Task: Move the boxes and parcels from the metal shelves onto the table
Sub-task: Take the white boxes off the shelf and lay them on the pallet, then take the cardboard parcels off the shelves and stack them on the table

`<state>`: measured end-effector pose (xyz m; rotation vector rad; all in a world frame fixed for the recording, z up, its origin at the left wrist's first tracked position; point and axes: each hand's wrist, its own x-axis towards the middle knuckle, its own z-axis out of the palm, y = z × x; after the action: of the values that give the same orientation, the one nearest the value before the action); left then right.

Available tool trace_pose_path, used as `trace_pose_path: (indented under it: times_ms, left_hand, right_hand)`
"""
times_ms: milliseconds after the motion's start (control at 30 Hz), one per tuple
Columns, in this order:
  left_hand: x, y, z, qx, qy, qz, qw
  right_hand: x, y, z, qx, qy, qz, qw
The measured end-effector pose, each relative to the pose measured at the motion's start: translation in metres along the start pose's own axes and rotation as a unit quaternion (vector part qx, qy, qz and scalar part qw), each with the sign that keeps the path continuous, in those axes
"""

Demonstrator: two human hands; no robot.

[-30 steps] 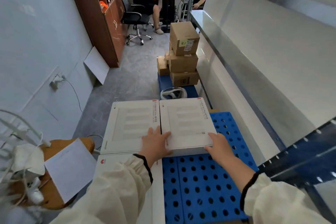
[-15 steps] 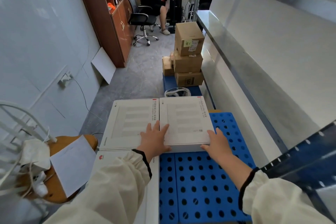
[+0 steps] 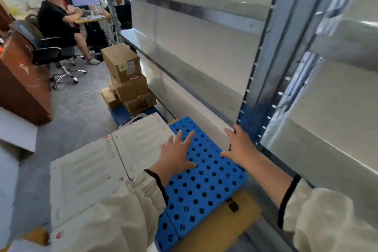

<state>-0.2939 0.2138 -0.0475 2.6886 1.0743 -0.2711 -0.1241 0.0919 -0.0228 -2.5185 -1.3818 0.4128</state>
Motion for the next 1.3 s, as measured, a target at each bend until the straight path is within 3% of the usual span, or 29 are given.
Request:
trace_pose_path:
  times_ms: [167, 367, 633, 833, 1033, 1300]
  left_hand:
    - [0.006, 0.117, 0.008, 0.015, 0.011, 0.148, 0.989]
    - [-0.019, 0.270, 0.023, 0.032, -0.014, 0.316, 0.948]
    - [-0.050, 0.458, 0.036, 0.038, -0.028, 0.469, 0.882]
    - [-0.055, 0.548, 0.073, 0.037, -0.135, 0.511, 0.848]
    - [-0.053, 0.576, 0.096, 0.013, -0.263, 0.499, 0.826]
    - [-0.048, 0.576, 0.113, -0.050, -0.256, 0.493, 0.830]
  right_hand:
    - [-0.087, 0.093, -0.039, 0.017, 0.073, 0.140, 0.987]
    - [-0.201, 0.189, -0.073, 0.040, 0.133, 0.312, 0.940]
    - [-0.325, 0.295, -0.108, 0.076, 0.188, 0.442, 0.874]
    - [-0.353, 0.357, -0.101, 0.144, 0.159, 0.492, 0.844]
    - [-0.346, 0.393, -0.092, 0.204, 0.135, 0.518, 0.820]
    - [-0.345, 0.402, -0.097, 0.217, 0.130, 0.508, 0.823]
